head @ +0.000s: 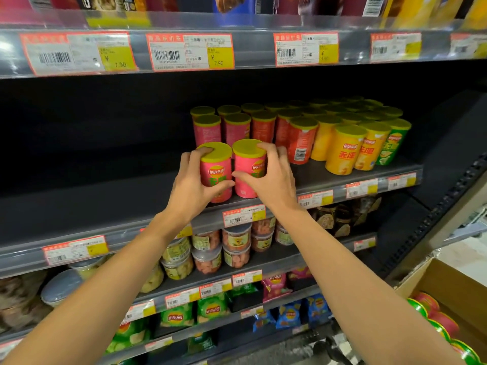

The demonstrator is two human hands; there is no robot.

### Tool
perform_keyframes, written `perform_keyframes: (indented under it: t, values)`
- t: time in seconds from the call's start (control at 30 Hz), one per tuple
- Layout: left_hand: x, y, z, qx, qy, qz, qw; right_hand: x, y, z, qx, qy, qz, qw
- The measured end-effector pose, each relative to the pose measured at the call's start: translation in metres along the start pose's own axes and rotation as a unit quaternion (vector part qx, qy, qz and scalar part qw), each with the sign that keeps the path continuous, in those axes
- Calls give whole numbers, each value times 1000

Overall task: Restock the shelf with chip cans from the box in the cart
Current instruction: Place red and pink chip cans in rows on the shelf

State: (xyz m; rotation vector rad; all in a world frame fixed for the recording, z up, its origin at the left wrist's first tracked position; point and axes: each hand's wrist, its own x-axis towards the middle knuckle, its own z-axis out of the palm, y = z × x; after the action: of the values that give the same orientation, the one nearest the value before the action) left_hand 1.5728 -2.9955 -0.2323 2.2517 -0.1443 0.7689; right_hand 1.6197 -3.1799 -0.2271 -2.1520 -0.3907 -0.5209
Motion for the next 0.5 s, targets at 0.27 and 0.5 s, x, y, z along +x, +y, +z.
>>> perform_keyframes:
  t: [0.27, 0.5]
  values:
    - [-1, -3, 4, -13, -2, -12, 1000, 21, 26, 1, 43, -21, 24, 999]
    - [-3, -4, 7, -27, -2, -18, 999, 28, 39, 9, 46, -17, 3, 999]
